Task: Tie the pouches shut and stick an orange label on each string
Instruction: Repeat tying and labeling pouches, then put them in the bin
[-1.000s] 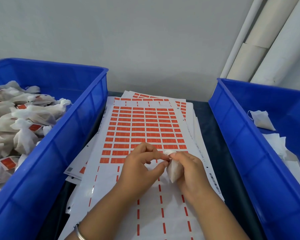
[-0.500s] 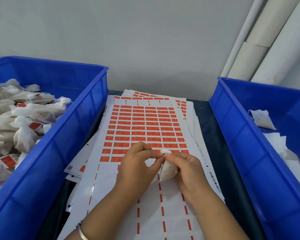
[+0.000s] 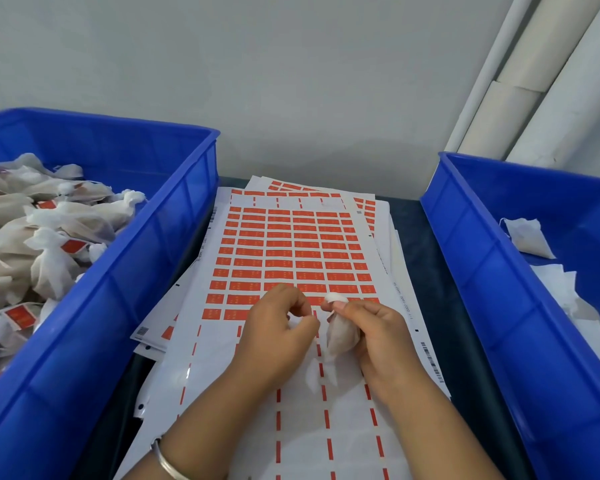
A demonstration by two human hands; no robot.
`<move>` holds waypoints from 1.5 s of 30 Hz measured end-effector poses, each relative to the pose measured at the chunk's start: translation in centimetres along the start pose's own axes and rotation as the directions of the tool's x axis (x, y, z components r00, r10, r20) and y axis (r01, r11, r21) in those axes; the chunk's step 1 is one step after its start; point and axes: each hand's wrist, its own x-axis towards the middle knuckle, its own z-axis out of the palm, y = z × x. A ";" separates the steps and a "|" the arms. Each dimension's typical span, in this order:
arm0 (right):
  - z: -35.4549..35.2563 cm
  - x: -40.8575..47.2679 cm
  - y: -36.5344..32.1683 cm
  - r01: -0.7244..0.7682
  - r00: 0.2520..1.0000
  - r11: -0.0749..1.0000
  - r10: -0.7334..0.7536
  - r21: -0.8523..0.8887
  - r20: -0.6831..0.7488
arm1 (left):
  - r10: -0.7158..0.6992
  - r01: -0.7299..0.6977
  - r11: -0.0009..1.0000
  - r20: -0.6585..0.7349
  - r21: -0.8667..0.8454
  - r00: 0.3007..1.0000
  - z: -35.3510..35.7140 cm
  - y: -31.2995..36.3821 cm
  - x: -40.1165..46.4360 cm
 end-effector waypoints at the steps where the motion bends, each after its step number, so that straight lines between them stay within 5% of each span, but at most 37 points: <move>1: -0.1 0.0 0.0 -0.003 1.000 1.000 0.003 0.014 -0.007 | -0.010 0.010 0.999 -0.002 -0.035 1.000 -0.1 0.0 0.0; 13: -0.3 0.5 0.2 -0.022 0.999 1.000 0.023 0.017 -0.025 | -0.076 0.091 0.992 0.159 -0.093 0.984 0.0 0.5 0.5; 28: -0.4 0.8 0.6 0.043 0.990 0.976 -0.013 -0.213 0.140 | -0.060 0.063 0.998 -0.071 0.027 0.996 -0.6 0.0 1.2; 45: 0.1 0.5 0.3 0.151 0.988 0.956 -0.150 -0.252 0.024 | -0.044 0.044 0.998 -0.001 0.047 0.999 -0.5 0.4 0.9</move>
